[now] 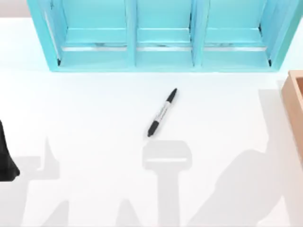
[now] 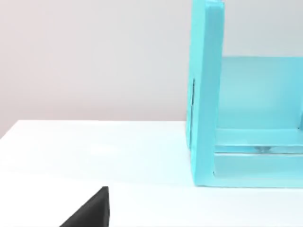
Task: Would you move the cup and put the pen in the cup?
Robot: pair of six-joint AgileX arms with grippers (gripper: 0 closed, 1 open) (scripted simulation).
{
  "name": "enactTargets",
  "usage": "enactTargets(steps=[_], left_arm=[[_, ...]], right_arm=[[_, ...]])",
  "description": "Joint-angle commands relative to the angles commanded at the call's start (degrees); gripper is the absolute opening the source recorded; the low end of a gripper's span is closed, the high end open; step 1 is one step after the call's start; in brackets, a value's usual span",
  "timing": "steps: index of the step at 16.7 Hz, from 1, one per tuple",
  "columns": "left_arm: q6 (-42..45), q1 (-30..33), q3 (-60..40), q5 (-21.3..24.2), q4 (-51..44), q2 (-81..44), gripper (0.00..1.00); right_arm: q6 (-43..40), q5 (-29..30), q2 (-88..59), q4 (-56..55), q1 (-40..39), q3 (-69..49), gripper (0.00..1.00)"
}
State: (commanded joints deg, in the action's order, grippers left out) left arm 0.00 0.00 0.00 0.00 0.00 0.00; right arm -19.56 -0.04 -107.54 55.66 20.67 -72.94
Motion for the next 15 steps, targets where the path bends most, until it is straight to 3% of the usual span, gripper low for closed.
enactTargets(steps=[12,15], left_arm=[[0.0,0.0,0.0,0.0,0.0,0.0,1.0],[0.0,0.0,0.0,0.0,0.0,0.0,1.0]], right_arm=[[22.28,-0.07,6.19,28.7,-22.52,-22.44,0.0],[24.89,-0.07,7.17,31.83,-25.19,-24.81,0.0]])
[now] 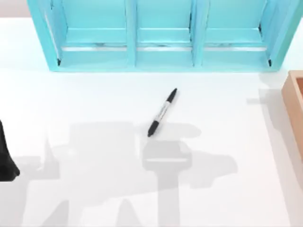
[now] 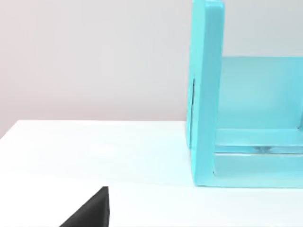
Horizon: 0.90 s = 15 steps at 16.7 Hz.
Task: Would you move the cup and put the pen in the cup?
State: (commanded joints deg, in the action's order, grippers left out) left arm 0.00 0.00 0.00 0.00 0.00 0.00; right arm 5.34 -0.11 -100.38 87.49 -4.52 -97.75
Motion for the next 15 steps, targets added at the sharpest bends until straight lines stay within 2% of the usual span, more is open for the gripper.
enactTargets(steps=[7,15], left_arm=[[0.0,0.0,0.0,0.0,0.0,0.0,1.0],[0.0,0.0,0.0,0.0,0.0,0.0,1.0]], right_arm=[[2.3,0.44,-1.81,-2.4,-1.21,0.55,0.0],[15.36,3.66,-12.12,-18.11,-15.22,3.99,0.0]])
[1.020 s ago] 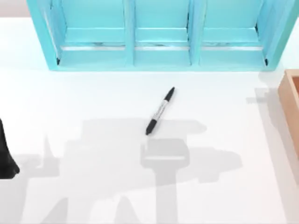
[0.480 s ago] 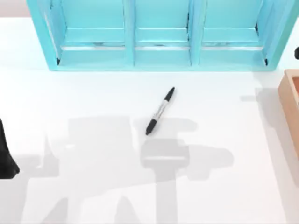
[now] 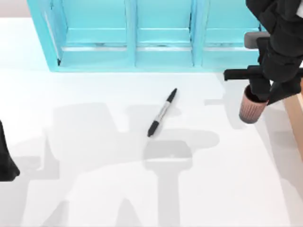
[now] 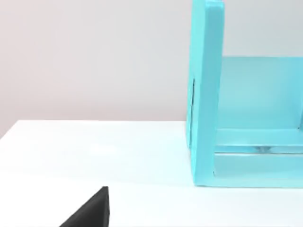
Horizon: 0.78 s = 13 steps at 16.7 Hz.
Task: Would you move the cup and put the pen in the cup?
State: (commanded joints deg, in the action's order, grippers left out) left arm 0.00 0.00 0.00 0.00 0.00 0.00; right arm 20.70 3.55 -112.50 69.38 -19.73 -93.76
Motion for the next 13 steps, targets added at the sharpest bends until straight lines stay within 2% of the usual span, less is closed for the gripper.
enactTargets(steps=[6,13], left_arm=[[0.0,0.0,0.0,0.0,0.0,0.0,1.0],[0.0,0.0,0.0,0.0,0.0,0.0,1.0]], right_arm=[[0.66,-0.02,-0.44,-0.7,-0.43,0.21,0.0],[0.99,0.22,-2.39,-9.34,-0.98,6.44,0.0]])
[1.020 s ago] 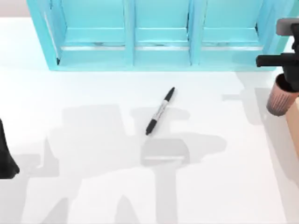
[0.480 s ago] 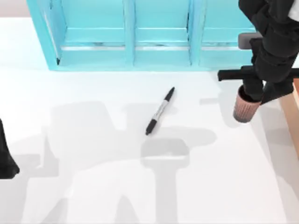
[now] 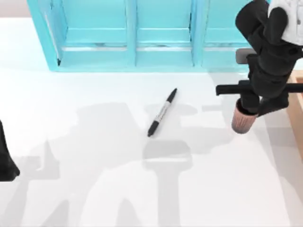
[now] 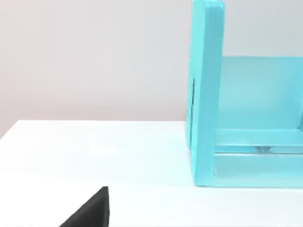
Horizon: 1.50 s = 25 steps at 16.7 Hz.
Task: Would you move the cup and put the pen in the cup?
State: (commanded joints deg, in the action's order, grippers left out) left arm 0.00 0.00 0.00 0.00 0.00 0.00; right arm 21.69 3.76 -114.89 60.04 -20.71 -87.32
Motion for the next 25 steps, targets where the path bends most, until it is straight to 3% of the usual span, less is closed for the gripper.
enactTargets(steps=[4,17,25], left_arm=[[0.0,0.0,0.0,0.0,0.0,0.0,1.0],[0.0,0.0,0.0,0.0,0.0,0.0,1.0],[0.0,0.0,0.0,0.0,0.0,0.0,1.0]], right_arm=[[0.08,0.02,-0.42,-0.59,-0.12,0.61,0.0],[0.08,0.02,-0.42,-0.59,-0.12,0.61,0.98],[0.08,0.02,-0.42,-0.59,-0.12,0.61,1.0]])
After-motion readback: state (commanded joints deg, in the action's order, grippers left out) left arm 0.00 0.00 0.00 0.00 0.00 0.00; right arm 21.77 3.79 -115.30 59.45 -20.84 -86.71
